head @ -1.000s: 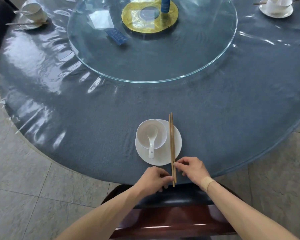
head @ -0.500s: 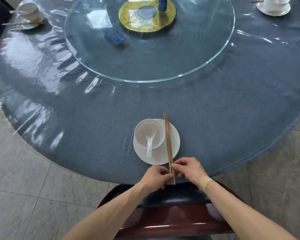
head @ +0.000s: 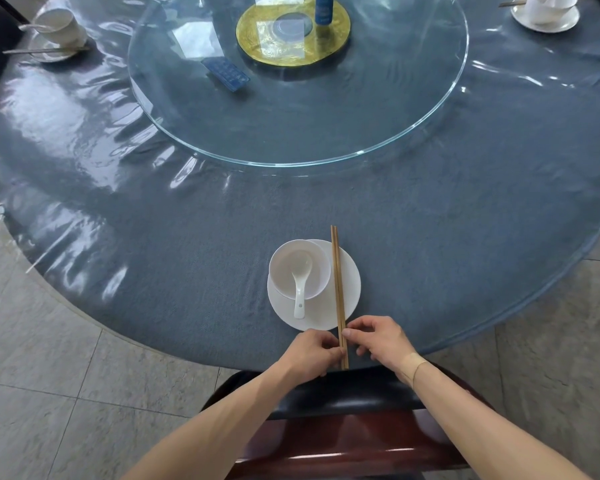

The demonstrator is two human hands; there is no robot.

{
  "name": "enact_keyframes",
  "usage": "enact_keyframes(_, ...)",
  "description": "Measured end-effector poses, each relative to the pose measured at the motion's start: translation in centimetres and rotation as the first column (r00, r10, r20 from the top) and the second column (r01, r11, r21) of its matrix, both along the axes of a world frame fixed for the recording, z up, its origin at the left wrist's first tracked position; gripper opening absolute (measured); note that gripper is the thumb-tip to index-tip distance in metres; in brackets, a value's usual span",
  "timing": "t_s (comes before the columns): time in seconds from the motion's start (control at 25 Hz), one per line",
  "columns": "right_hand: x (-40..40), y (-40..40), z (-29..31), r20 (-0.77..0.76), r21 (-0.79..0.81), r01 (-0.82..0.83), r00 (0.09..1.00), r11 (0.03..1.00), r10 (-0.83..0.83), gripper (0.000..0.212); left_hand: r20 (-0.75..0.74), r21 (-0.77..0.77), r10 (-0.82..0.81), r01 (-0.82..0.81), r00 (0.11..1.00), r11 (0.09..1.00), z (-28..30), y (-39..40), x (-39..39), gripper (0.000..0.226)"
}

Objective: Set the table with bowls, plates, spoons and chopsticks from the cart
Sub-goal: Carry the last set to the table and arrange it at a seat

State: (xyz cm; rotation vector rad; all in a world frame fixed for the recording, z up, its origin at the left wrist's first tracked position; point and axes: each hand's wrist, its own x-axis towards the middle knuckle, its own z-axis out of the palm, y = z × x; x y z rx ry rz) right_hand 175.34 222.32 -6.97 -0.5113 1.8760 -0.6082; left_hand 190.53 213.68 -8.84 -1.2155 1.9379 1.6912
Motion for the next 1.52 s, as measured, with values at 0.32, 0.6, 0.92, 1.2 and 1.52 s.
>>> enact_keyframes(0.32,-0.6,0.1,0.6,0.052,0.012,0.023,0.998,1.000,-0.024,0.013,0.028,0.024,0.052,-0.053,0.998,0.998,0.3,-0.6,1.6,0.029)
enact_keyframes(0.6,-2.5,-1.9,1.0,-0.244,-0.098,0.096,0.963,0.991,-0.118,0.023,0.155,-0.423,0.396,-0.302,0.905,0.855,0.7,-6.3,7.4,0.025)
enact_keyframes(0.92,-2.2,-3.6,-0.4,-0.213,-0.101,0.153,0.962,0.983,-0.172,0.039,-0.001,-0.308,0.508,-0.483,0.862,0.820,0.5,-8.6,4.3,0.011)
enact_keyframes(1.2,-2.5,-3.8,-0.6,-0.225,-0.102,0.160,0.958,0.982,-0.180,0.039,0.039,-0.327,0.508,-0.469,0.861,0.820,0.3,-8.3,4.2,0.014)
enact_keyframes(1.52,-2.4,-3.9,-0.5,-0.263,-0.086,0.123,0.954,0.989,-0.142,0.038,0.035,-0.335,0.505,-0.466,0.863,0.819,0.3,-8.2,4.5,0.014)
